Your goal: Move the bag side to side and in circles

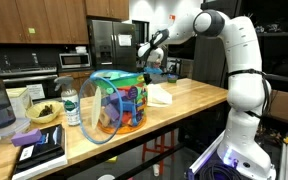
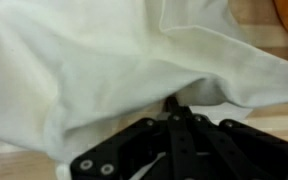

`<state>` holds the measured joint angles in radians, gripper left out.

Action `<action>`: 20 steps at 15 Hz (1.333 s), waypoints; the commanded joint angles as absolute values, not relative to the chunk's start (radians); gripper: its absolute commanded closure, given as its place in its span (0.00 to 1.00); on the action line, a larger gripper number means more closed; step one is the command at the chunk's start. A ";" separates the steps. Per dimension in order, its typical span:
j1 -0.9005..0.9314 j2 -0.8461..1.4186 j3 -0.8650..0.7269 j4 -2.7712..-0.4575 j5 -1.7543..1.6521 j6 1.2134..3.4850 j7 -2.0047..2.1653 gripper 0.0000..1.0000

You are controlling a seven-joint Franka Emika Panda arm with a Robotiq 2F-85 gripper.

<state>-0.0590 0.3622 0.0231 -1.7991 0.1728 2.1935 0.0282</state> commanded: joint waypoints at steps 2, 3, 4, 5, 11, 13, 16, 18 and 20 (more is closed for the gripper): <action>-0.051 0.314 -0.040 -1.834 0.023 1.947 0.036 1.00; -0.052 0.310 -0.048 -1.837 -0.009 1.896 0.029 1.00; -0.053 0.306 -0.055 -1.843 -0.039 1.851 0.024 1.00; -0.053 0.305 -0.062 -1.842 -0.067 1.806 0.021 1.00; -0.043 0.304 -0.102 -1.848 -0.256 1.722 0.124 1.00; -0.036 0.305 -0.119 -1.851 -0.340 1.752 0.215 1.00; -0.033 0.310 -0.137 -1.848 -0.422 1.814 0.351 1.00; -0.029 0.308 -0.147 -1.856 -0.461 1.870 0.438 0.85; -0.038 0.334 -0.137 -1.828 -0.434 1.844 0.392 0.94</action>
